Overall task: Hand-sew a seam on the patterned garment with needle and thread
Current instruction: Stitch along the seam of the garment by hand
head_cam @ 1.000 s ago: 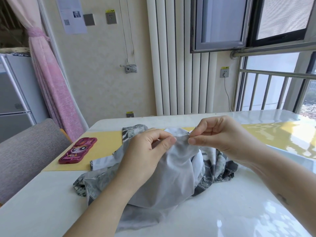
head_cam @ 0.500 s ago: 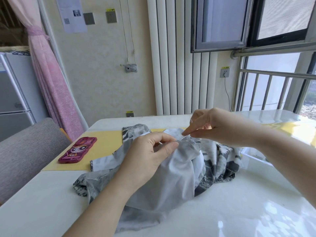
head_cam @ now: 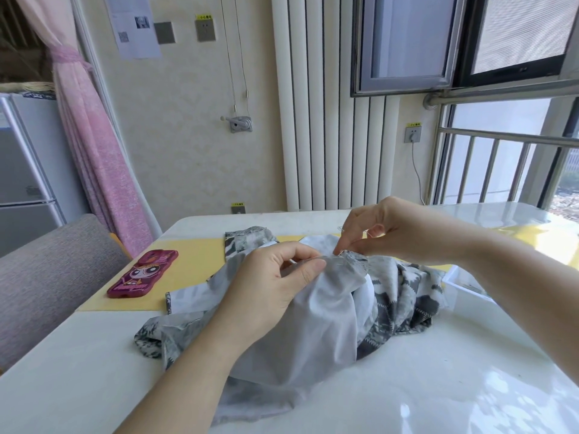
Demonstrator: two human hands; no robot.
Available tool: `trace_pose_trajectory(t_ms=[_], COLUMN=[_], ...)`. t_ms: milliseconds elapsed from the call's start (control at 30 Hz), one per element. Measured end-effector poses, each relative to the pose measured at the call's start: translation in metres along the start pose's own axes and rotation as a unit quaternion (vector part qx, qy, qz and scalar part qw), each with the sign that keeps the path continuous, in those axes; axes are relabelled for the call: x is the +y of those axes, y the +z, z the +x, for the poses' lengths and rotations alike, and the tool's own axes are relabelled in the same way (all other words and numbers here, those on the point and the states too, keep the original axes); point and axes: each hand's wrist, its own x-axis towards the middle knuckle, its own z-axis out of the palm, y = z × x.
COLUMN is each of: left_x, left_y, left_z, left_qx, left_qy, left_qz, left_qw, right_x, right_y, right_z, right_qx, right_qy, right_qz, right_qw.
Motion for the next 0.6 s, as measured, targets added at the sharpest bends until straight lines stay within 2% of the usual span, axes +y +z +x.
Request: trace_pose_trajectory(t_ms=[600], left_x=[-0.005], left_y=[-0.003], left_z=[0.001], left_qx=[0.004], left_qy=[-0.018], left_qz=[-0.021], left_qw=[1.0], right_x=[0.013], right_y=[0.003], right_z=[0.006], right_qx=[-0.028], right_qy=[0.008], right_qz=[0.105], right_qw=[0.994])
